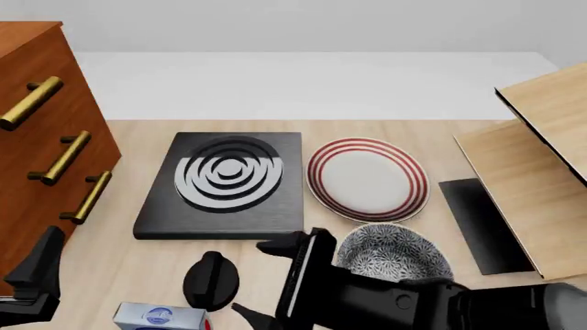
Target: Pick up the cream cheese and put it in the bowl.
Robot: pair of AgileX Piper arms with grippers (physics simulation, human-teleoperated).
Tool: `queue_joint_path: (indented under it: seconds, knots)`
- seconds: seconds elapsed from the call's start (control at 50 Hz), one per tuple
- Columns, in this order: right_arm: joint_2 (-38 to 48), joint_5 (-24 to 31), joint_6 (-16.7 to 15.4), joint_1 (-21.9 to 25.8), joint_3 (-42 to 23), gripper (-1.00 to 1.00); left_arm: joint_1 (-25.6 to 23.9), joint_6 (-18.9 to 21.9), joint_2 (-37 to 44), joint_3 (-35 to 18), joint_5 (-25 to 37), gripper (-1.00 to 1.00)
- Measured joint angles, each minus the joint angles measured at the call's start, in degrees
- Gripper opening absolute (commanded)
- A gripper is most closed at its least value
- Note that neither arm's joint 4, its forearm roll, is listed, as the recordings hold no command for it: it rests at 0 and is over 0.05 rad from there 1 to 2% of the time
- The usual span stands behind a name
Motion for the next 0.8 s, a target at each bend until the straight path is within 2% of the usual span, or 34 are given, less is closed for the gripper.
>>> queue_joint_path:
  seconds: [0.8]
  knots:
    - [12.89, -0.85, 5.97, 6.6, -10.75, 1.0, 0.0, 0.0, 0.0, 0.0, 0.0, 1.0]
